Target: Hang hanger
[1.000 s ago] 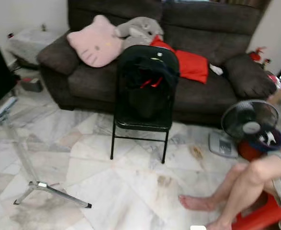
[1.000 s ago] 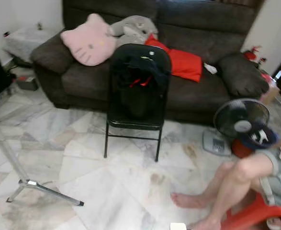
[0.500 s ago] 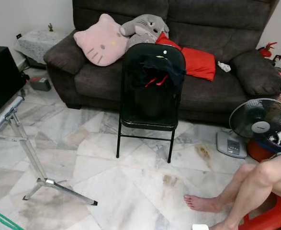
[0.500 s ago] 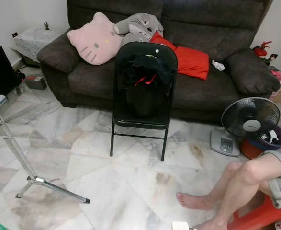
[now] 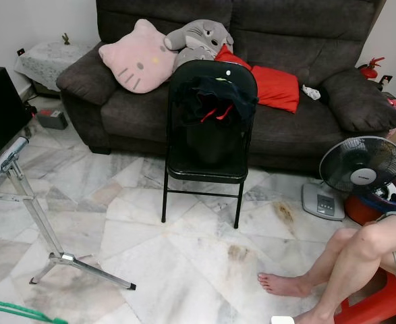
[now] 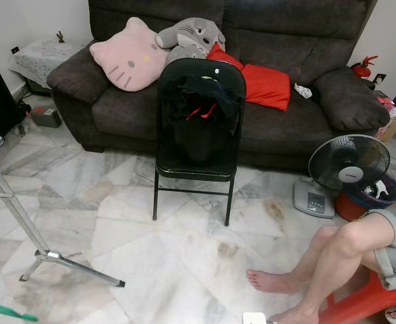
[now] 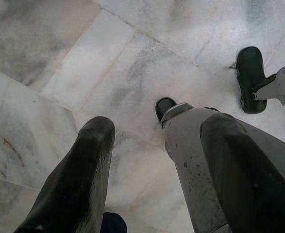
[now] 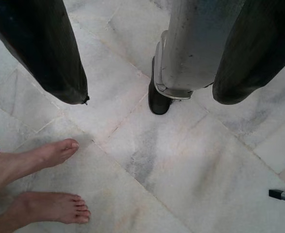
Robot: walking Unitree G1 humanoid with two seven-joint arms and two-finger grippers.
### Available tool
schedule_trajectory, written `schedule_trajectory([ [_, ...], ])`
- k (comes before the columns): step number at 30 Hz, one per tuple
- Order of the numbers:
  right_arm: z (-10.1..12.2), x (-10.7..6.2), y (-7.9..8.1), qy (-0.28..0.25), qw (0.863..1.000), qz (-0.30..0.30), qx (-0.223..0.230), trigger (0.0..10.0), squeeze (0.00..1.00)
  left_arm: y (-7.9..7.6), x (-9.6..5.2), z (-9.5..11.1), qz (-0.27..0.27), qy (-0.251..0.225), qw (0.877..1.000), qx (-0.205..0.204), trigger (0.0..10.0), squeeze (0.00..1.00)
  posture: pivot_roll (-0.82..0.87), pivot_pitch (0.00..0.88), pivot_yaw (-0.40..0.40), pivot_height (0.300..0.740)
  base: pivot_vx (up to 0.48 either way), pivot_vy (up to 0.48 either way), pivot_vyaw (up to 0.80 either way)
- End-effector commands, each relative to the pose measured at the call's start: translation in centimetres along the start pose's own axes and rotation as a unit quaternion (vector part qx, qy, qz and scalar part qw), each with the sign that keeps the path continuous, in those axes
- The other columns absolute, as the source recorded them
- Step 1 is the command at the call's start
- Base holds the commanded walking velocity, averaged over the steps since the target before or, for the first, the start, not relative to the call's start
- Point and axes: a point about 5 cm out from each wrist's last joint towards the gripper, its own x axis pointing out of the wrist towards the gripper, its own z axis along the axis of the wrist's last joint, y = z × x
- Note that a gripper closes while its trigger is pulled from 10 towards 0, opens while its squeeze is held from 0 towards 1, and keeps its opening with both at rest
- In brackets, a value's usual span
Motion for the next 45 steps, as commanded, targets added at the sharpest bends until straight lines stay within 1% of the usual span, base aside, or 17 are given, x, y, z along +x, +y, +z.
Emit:
schedule_trajectory([
  [1,-0.46,-0.09,-0.33,0.009,1.000,-0.006,0.003,10.0,0.00,-0.76,-0.29,-1.73,-0.015,0.033,0.999,0.003,10.0,0.00,-0.01,0.100,-0.045,0.740,0.251,0.000,0.00],
  [30,-0.38,-0.08,-0.32,0.007,1.000,-0.008,0.004,10.0,0.00,-0.73,-0.27,-1.65,-0.016,0.031,0.999,0.000,10.0,0.00,-0.01,0.105,-0.045,0.740,0.296,0.000,0.00],
  [41,-0.38,-0.08,-0.30,0.006,1.000,-0.009,0.004,10.0,0.00,-0.76,-0.29,-1.69,-0.018,0.030,0.999,-0.006,10.0,0.00,-0.01,0.104,-0.045,0.740,0.000,0.000,0.00],
  [45,-0.38,-0.08,-0.32,0.007,1.000,-0.008,0.004,10.0,0.00,-0.76,-0.28,-1.68,-0.018,0.031,0.999,-0.003,10.0,0.00,-0.01,0.103,-0.045,0.740,0.000,0.000,0.00],
])
